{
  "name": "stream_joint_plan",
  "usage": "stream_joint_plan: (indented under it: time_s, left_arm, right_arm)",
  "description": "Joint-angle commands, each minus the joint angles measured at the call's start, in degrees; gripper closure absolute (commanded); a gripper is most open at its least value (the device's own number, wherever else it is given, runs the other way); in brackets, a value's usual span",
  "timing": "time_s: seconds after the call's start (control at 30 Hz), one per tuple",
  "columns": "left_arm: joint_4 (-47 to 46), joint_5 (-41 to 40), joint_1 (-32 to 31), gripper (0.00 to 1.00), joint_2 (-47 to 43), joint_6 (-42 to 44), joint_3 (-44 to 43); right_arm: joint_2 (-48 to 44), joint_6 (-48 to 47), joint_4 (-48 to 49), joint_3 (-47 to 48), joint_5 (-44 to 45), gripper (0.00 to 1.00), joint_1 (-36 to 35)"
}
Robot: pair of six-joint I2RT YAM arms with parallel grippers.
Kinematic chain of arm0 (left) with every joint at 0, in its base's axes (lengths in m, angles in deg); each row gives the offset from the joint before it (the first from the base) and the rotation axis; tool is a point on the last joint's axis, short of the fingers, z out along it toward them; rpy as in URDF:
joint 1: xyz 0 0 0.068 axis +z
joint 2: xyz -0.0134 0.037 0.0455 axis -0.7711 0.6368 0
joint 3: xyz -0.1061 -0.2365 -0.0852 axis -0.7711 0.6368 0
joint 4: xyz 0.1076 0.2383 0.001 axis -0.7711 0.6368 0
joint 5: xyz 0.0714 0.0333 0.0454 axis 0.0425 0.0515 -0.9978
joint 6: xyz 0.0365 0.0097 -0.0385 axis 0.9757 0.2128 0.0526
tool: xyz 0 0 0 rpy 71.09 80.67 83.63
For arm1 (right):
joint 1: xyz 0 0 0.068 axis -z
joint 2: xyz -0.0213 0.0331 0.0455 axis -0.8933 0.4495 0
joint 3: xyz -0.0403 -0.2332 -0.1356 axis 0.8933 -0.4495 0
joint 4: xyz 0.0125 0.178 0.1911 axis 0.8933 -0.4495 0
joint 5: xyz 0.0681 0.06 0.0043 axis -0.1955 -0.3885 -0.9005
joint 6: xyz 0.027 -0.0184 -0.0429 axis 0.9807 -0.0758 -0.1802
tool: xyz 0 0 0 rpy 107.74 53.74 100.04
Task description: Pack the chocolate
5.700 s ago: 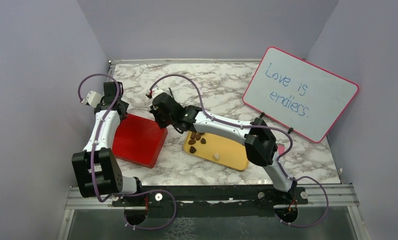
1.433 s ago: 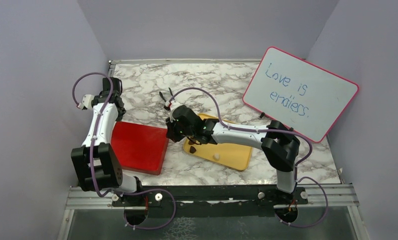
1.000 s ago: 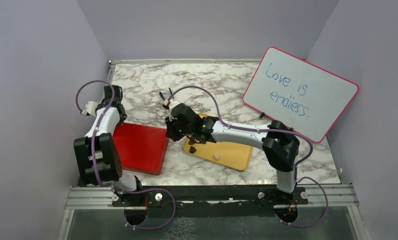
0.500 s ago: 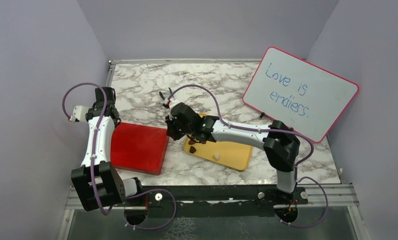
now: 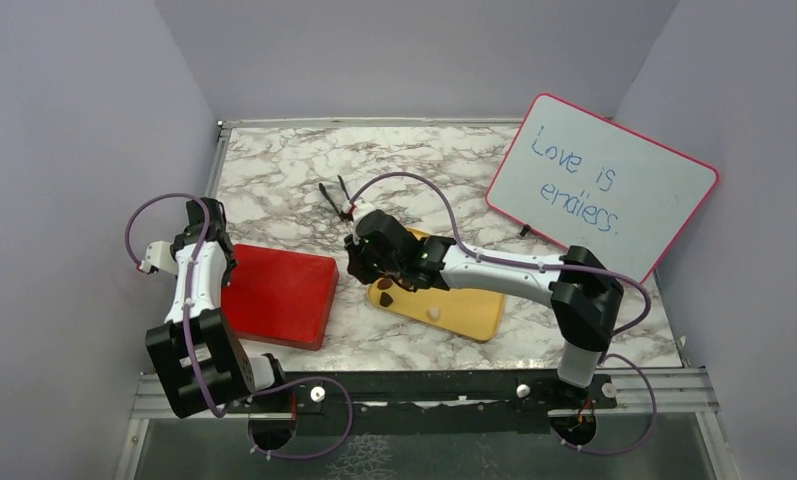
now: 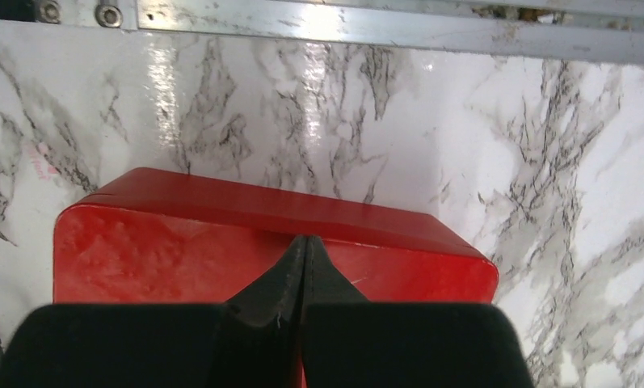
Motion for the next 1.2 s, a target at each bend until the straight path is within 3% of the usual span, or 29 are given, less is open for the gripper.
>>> stream_joint_plan:
  time_s: [0.0,0.17,0.27,0.43,0.53,0.57,0.77,0.87,1.0,1.17]
  left_arm:
    - [0.15,7.07,0.90,0.95,-0.25,6.53,-2.17]
    - [-5.12,12.05,0.58,0.63,-6.49,16.43,-7.22]
    - [-11.47,19.64,-1.34,0.57,-8.98,24.96,-8.75]
    - [-16.93,27.83,-8.54,0.39,-9.75,33.47,-10.50]
    - [-19.04,31.64,-13.50,0.04,-9.82,37.32,-11.69]
    - [-19.75,33.72,-15.14,0.01,-9.73,38.72,-11.96]
    - [-25.90,48.51,-24.33,0.01,-11.15,46.75,-10.42]
    - [-28.83,50.15,-29.81,0.01,-13.54,50.25,-7.15]
    - [-30.42,54.17,-32.34,0.01,-17.07,51.78,-3.90]
    - [-32.48,60.51,-33.50,0.01,-22.80,53.69,-0.86]
  right_arm:
    - [-6.05,-0.68,-0.84,-2.45,4.02,0.80,-0.30]
    - [-11.14,0.46,-1.25,-4.25,6.87,0.40,-0.30]
    - [-15.04,1.06,-2.17,-5.36,8.21,0.01,-0.30]
    - [-19.76,1.94,-4.24,-6.27,12.52,0.00,-0.21]
    - [-23.14,3.95,-5.49,-7.48,16.45,0.00,-0.17]
    - [-24.29,3.53,-5.25,-8.52,17.21,0.00,-0.13]
    - [-31.27,3.64,-11.11,-11.66,20.79,0.00,2.11]
    - [-36.61,3.05,-11.92,-14.72,21.37,0.00,2.26]
    - [-44.51,5.17,-12.18,-20.25,21.76,0.00,2.26]
    - [-51.62,12.30,-21.18,-18.96,25.58,0.00,2.25]
